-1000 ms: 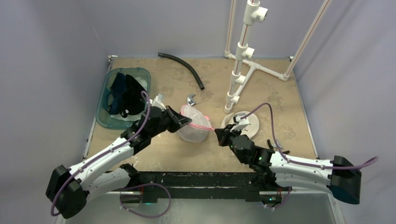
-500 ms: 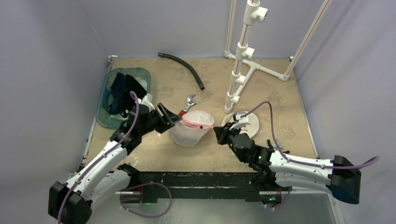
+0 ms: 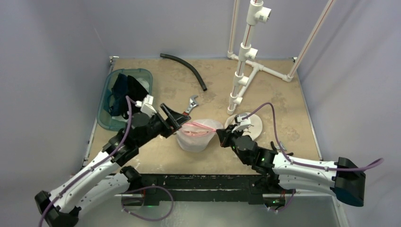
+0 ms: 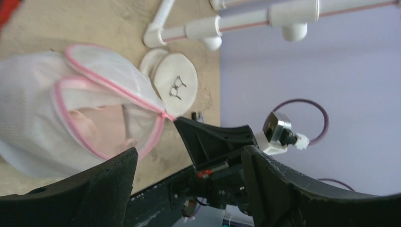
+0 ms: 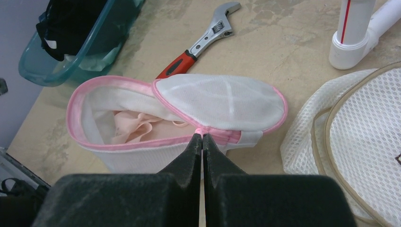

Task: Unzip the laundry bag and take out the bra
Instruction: Unzip the laundry bag at the center of the board, then open the laundry bag at the center of the board.

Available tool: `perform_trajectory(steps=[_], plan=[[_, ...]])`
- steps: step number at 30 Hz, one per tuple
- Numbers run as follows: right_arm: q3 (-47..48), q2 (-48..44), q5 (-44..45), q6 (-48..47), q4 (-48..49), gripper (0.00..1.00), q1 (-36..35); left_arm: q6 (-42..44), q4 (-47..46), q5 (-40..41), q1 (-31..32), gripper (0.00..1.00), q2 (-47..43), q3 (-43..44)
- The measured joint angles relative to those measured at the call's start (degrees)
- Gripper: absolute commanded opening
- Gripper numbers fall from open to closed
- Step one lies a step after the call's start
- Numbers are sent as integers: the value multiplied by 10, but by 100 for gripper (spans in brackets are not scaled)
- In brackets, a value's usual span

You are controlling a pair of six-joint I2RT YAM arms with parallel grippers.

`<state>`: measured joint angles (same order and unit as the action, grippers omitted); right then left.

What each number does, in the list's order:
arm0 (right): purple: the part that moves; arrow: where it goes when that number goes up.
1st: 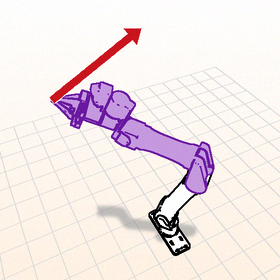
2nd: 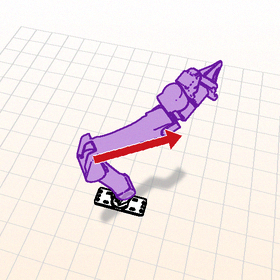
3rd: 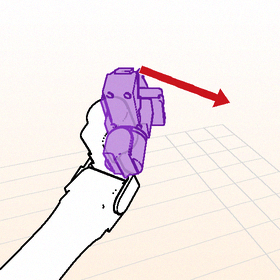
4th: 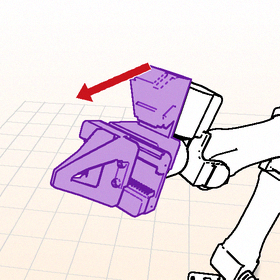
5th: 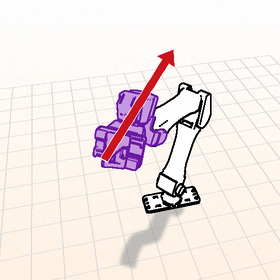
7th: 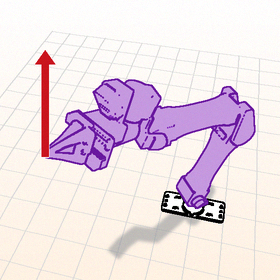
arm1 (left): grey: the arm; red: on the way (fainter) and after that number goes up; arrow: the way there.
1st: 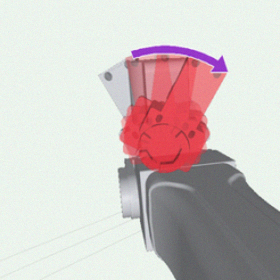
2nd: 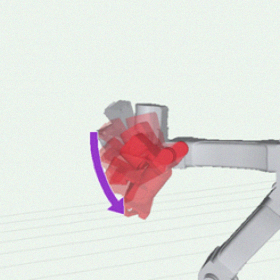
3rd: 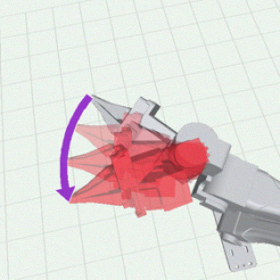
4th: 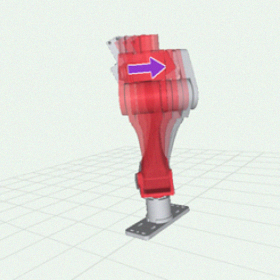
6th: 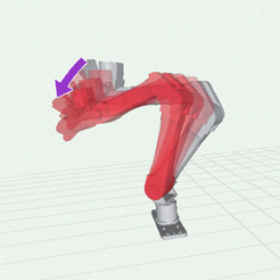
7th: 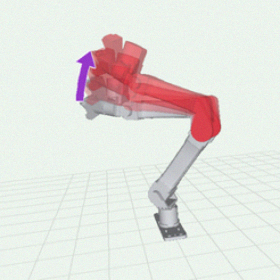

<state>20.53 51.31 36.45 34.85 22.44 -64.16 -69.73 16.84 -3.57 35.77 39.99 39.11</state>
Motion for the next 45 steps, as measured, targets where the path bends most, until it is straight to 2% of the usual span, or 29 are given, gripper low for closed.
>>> perform_trajectory(steps=[3,5,8,12,17,19,24,29,32,40,45], plan=[[0,5,0,0,0,0,0,-44,-20,65,106,80,36,0],[0,5,0,0,0,0,0,-63,-27,109,172,80,90,11],[0,4,0,0,-2,0,0,-80,-46,139,223,81,180,31],[0,-5,0,0,-5,0,0,-91,-63,165,231,81,263,45],[-1,-23,-1,0,-12,0,0,-92,-82,178,216,81,320,66],[-2,-27,-2,-2,-12,0,0,-92,-91,177,203,78,337,69],[-9,-36,-9,-8,-12,0,0,-94,-104,177,171,58,362,69],[-17,-49,-17,-18,-12,0,0,-92,-123,173,158,20,381,69],[-20,-59,-17,-24,-12,0,0,-92,-145,165,154,0,390,69],[-22,-72,-15,-24,-25,0,0,-87,-180,155,152,0,390,66],[-23,-73,-12,1,-49,0,0,-85,-176,154,140,0,344,43]])
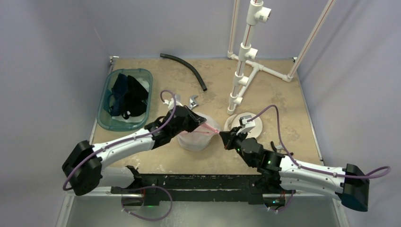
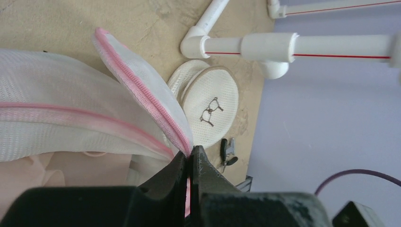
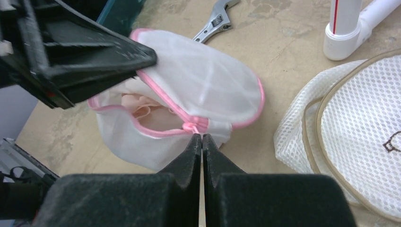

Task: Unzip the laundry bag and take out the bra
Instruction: Open the laundry bag at the center of the board.

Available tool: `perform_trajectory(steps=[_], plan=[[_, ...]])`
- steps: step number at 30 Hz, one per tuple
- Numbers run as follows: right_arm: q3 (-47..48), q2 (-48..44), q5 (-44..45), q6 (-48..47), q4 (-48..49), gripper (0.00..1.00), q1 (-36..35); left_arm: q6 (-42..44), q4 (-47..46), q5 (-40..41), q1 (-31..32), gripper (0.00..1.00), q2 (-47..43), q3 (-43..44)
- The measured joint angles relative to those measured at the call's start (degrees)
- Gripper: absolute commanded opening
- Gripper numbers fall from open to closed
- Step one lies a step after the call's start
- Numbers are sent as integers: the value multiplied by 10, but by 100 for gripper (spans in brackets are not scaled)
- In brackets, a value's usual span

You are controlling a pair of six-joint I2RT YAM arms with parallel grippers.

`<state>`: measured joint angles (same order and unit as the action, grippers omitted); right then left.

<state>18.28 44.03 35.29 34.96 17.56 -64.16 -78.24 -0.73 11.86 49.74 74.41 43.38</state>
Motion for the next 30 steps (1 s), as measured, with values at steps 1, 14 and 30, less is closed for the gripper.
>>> perform_trajectory(steps=[1,14,30], plan=[[0,-1,0,5,-4,0,0,0,3,-1,-6,0,-14,-3],[0,-4,0,27,-28,61,1,55,12,-32,-31,0,-87,-7],[198,-42,-50,90,-204,73,2,529,5,-74,28,0,-181,-24]])
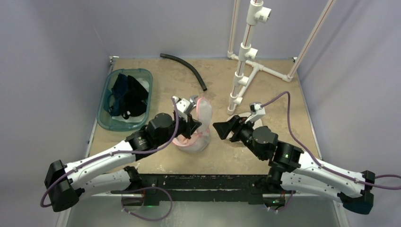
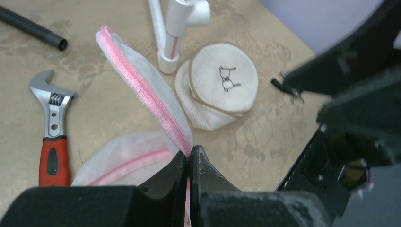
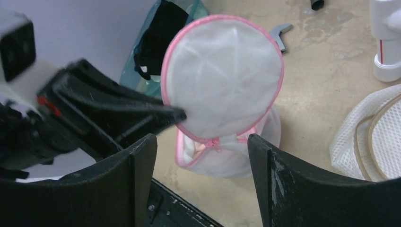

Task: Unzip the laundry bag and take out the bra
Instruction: Open the laundry bag at the center of the board.

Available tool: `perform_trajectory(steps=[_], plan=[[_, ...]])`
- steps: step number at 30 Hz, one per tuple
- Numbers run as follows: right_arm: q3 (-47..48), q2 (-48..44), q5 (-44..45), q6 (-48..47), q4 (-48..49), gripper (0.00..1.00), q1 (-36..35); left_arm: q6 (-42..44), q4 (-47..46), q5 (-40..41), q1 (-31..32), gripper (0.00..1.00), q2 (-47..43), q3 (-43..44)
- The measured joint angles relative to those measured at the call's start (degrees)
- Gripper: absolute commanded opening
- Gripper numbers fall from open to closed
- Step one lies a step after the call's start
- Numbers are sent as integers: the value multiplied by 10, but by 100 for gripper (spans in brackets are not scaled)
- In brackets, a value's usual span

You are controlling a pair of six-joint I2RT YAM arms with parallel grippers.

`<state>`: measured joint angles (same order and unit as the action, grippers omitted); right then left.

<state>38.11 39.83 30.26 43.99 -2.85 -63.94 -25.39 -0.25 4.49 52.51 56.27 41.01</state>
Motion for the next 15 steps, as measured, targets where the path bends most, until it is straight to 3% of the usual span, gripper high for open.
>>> perform_trajectory(steps=[8,15], plan=[[65,-17,2,19,-61,76,2,238,-5,48,162,10,-17,-20],[75,-9,8,63,-123,77,3,426,-66,265,353,11,34,-25]])
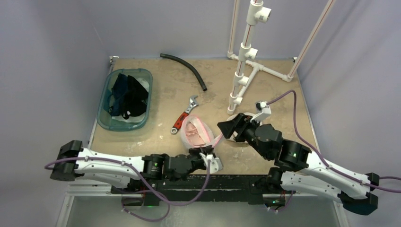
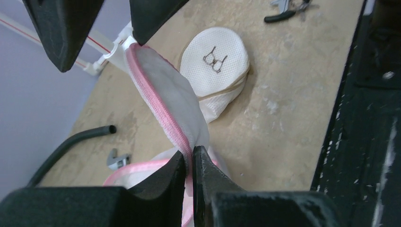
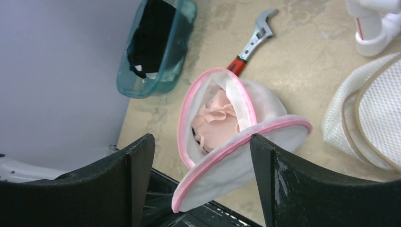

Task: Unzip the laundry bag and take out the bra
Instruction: Open the laundry bag at the center of the board, then pick up the bra from the laundry bag.

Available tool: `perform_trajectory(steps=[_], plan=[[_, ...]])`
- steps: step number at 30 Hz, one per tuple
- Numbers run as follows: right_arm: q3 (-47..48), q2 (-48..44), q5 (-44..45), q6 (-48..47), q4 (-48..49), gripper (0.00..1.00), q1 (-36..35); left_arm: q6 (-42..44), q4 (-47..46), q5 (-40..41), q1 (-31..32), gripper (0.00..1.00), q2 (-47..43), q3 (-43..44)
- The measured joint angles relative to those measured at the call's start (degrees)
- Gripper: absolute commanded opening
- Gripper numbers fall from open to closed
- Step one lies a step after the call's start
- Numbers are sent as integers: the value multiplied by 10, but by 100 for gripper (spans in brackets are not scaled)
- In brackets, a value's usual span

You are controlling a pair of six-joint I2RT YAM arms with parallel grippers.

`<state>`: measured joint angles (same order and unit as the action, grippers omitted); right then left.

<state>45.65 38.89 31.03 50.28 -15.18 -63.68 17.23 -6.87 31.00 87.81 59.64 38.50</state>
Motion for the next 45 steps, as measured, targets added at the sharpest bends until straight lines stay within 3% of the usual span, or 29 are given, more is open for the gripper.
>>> perform_trajectory(steps=[4,9,11,12,20,23,27,29,31,38,45], plan=[[0,-14,14,24,-42,77,0,75,-45,104,47,38,44,-22],[-3,-62,28,38,-79,76,0,94,-73,188,78,54,52,-51],[-12,-76,29,39,-83,75,0,93,-82,208,91,74,50,-62],[-19,-79,29,39,-83,75,0,90,-83,217,97,75,48,-66],[-81,-16,9,12,-42,70,0,25,-83,272,108,71,-58,-73],[-86,42,6,-5,-2,71,2,-61,-62,280,76,61,-96,-62],[-101,99,-35,-33,60,70,35,-249,27,153,-127,44,-105,-30],[-116,111,-56,-43,88,71,62,-333,60,92,-214,42,-103,-27],[-136,112,-72,-51,114,71,81,-417,89,33,-258,40,-95,-27],[-180,127,-121,-75,183,70,91,-555,127,-98,-263,31,-23,23],[-191,150,-142,-87,238,71,93,-571,187,-95,-263,30,74,93]])
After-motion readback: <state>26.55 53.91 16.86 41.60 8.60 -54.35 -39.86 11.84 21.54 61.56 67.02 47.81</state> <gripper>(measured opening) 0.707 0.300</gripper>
